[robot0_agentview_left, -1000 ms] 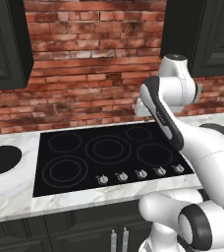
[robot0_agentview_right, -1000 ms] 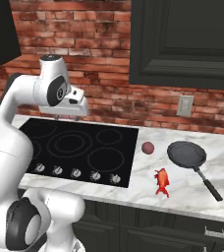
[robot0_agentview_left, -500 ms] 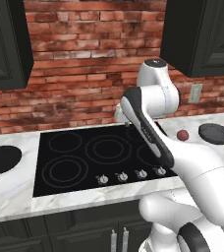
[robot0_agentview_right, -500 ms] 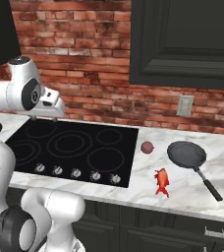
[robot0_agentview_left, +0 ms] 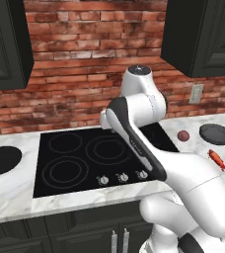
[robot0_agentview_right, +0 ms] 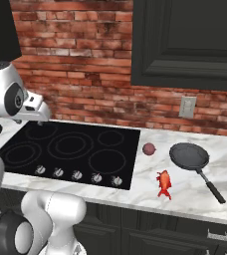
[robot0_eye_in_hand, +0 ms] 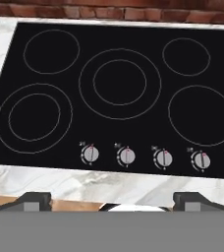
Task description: Place both pans onto different burners. Then place the onion and the fish on different pans.
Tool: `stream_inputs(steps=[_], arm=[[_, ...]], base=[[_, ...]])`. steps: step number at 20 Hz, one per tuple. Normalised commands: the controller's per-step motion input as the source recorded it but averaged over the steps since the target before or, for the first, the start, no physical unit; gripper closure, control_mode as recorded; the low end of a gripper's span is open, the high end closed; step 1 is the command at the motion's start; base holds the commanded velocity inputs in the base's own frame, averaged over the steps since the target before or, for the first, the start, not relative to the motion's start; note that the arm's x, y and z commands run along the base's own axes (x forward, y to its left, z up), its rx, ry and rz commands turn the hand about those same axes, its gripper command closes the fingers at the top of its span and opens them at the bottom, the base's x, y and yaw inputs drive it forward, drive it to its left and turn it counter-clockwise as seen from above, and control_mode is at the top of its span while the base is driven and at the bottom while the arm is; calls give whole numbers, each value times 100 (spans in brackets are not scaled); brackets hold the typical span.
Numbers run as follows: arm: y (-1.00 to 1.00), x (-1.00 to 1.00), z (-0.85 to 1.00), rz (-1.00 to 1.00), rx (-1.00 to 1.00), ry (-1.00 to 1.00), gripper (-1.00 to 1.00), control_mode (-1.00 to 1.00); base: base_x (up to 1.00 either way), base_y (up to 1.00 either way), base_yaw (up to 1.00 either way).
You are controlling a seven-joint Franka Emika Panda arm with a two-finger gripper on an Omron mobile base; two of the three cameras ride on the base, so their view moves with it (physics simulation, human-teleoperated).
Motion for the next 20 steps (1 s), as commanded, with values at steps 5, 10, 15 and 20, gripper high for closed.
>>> stream_inputs(steps=[5, 10, 15, 20], arm=[[36, 0, -1, 0, 3, 3, -100, -100], [46, 0, -10, 3, 11, 3, -100, -100], [51, -5, -18, 9, 9, 2, -100, -100], [57, -5, -15, 11, 1, 0, -100, -100]], base=[[0, 0, 0], [0, 0, 0], [0, 0, 0], [0, 0, 0]])
